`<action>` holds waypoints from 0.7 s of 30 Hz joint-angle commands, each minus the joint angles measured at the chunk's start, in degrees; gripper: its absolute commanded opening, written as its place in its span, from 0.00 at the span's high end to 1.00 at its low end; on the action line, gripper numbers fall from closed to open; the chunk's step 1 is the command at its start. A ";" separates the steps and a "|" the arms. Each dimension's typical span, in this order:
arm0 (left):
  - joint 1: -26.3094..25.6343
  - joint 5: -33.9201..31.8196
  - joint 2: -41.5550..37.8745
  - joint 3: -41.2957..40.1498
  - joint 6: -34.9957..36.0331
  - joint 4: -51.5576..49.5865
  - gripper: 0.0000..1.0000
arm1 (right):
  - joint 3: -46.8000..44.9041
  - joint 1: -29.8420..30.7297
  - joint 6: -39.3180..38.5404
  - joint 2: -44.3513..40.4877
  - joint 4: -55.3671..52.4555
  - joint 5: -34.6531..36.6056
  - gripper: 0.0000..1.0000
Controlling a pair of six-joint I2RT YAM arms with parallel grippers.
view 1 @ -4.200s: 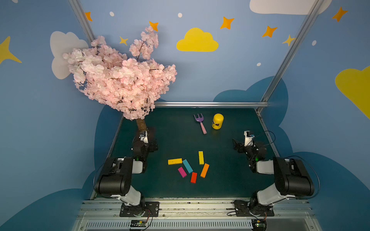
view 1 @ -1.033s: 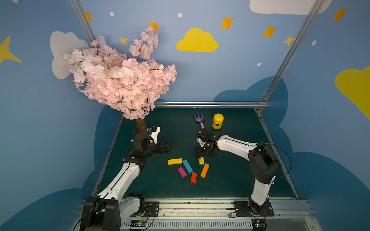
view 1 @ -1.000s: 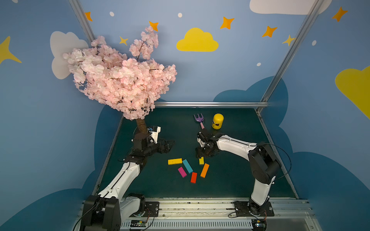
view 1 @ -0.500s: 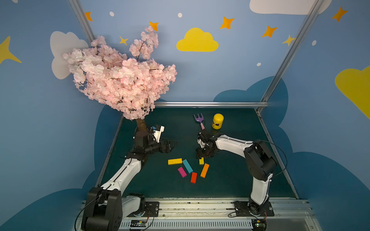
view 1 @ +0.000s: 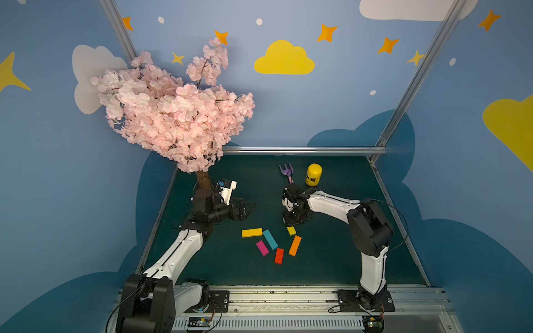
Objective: Assemble the letter p with building blocks
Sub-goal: Pick up the building block from the center of the board, then place the building block at the center of the board.
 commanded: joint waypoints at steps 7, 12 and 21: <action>0.38 0.36 -2.07 1.36 -0.75 2.24 0.00 | 9.14 -0.25 -26.94 0.83 -10.15 8.64 0.85; 0.50 0.86 -1.30 2.51 -1.41 3.11 0.00 | 11.58 -0.27 -39.52 2.57 -8.89 11.04 0.86; 0.57 1.49 0.27 4.07 -2.43 3.93 0.00 | 12.87 -0.13 -56.96 4.50 -6.84 6.75 0.86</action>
